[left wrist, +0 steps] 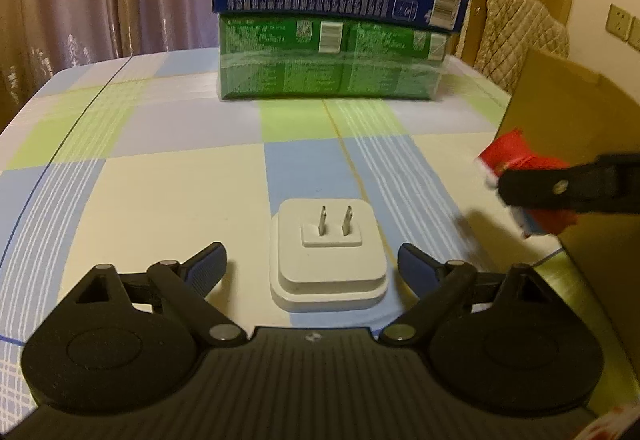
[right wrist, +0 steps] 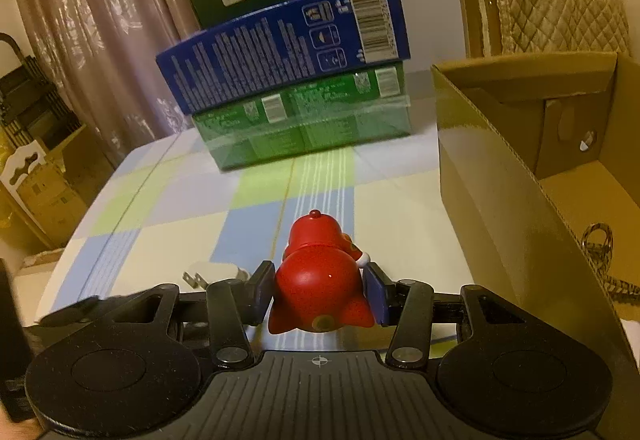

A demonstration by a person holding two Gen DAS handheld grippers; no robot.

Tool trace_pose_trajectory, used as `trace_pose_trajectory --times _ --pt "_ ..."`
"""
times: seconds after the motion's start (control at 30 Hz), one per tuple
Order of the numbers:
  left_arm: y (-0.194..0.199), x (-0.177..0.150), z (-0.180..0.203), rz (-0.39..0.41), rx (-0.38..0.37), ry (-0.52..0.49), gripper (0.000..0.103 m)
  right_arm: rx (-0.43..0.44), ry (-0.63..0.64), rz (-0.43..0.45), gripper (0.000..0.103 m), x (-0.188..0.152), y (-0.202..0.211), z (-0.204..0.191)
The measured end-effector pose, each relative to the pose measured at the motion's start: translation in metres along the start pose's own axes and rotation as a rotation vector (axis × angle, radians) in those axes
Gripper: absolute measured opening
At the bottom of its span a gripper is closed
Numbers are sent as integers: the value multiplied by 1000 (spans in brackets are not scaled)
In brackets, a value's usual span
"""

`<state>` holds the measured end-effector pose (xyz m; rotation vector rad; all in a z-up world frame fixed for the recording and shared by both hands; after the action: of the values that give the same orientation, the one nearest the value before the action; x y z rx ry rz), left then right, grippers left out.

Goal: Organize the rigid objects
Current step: 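Grasp the white square plug with the left tool while the right tool lifts the red toy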

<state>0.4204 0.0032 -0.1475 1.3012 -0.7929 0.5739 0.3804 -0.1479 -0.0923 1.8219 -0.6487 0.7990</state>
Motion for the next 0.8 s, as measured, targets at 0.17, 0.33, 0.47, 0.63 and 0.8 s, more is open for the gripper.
trace_pose_trajectory --times 0.17,0.33,0.47,0.63,0.8 --pt "-8 -1 4 -3 17 -17 78 0 6 0 45 1 0 -1" --pt "-6 0 7 4 16 -34 60 -3 6 -5 45 0 -1 0" --pt "1 -2 4 -28 11 -13 60 2 4 -3 45 1 0 -2" --pt "21 -6 2 -49 11 15 60 11 9 10 45 3 9 -6" --pt "53 -9 1 -42 26 59 60 17 10 29 45 6 26 -10"
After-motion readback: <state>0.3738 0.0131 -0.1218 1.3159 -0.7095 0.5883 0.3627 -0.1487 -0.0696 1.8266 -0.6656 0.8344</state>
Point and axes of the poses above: each gripper's, at about its wrist camera, not at the fingertips, and y roughly against the way its jaws point, z to its right, x to its top, the point moved 4 cm from there along -y, roughly the way its jaws point, and after that the axes turned 4 degrees about z, right-handed, at the moved point
